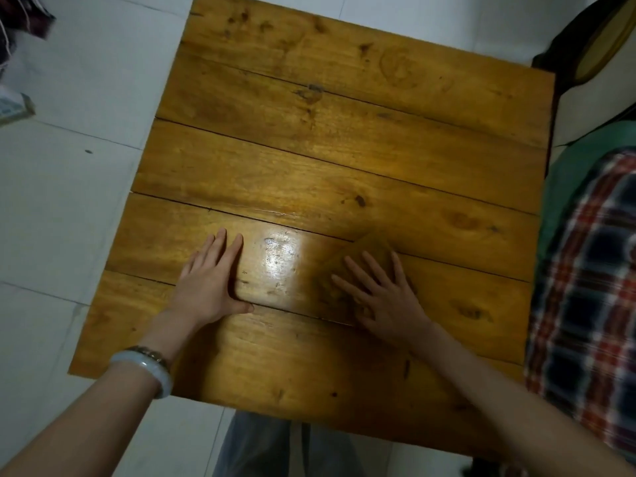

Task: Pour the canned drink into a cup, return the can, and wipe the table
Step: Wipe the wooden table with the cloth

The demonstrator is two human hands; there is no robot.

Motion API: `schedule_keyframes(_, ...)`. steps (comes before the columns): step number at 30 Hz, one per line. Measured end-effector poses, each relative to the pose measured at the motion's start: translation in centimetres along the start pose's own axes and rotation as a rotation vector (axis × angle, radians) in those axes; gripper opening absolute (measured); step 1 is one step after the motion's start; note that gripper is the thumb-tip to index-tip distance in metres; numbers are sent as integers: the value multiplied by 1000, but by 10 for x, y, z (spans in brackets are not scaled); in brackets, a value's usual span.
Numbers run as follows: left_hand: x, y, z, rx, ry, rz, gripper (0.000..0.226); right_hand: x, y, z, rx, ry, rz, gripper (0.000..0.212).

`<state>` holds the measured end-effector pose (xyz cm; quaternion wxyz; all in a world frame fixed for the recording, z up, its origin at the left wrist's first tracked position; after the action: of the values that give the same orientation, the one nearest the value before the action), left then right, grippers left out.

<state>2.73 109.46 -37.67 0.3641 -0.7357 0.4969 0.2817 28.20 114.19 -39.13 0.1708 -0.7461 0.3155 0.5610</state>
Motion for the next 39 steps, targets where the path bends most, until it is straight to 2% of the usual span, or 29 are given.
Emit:
schedule_keyframes(4,0,-1,2,5,1,-1,133,-28,-58,77,293,10,55,62)
schedule_keyframes(7,0,-1,2,3,11,4,132,-36,-43,127,451,41,107,62)
schedule_keyframes(9,-1,-1,1,8,-6,7,132,-37,-10,138,410,25,101,63)
schedule_keyframes(13,-2,0,1,21,-6,12,130,-20,60,108,170,9,17,69)
schedule_keyframes(18,-6,-3,0,24,-4,8,130,-2,69,41,73,-11,39,72)
schedule_keyframes(20,-5,-4,-1,24,6,6,129,-1,37,25,175,-10,75,77)
schedule_keyframes(24,-4,-3,0,40,4,25,129,-11,-46,42,566,8,139,67)
schedule_keyframes(26,-2,-3,1,46,4,17,129,-21,-60,71,704,13,242,61)
schedule_keyframes(28,-2,-3,1,48,-8,11,129,-28,-51,102,745,27,318,57)
schedule_keyframes(33,-1,0,0,60,-55,-31,130,-27,42,124,420,48,203,56)
schedule_keyframes(36,0,2,0,57,-67,-58,130,-13,82,81,262,34,144,65)
schedule_keyframes(39,1,1,0,66,-62,-68,131,9,78,17,130,38,70,71)
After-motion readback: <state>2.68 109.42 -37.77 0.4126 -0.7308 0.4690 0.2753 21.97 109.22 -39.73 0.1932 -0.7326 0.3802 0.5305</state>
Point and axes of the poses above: each hand's wrist, its own z-axis towards the middle knuckle, its own x-axis out of the palm, y = z × x, the point moved 9 cm from there along z, towards the middle knuckle, and after that the axes turned 7 degrees about x, right-handed, at the moved point
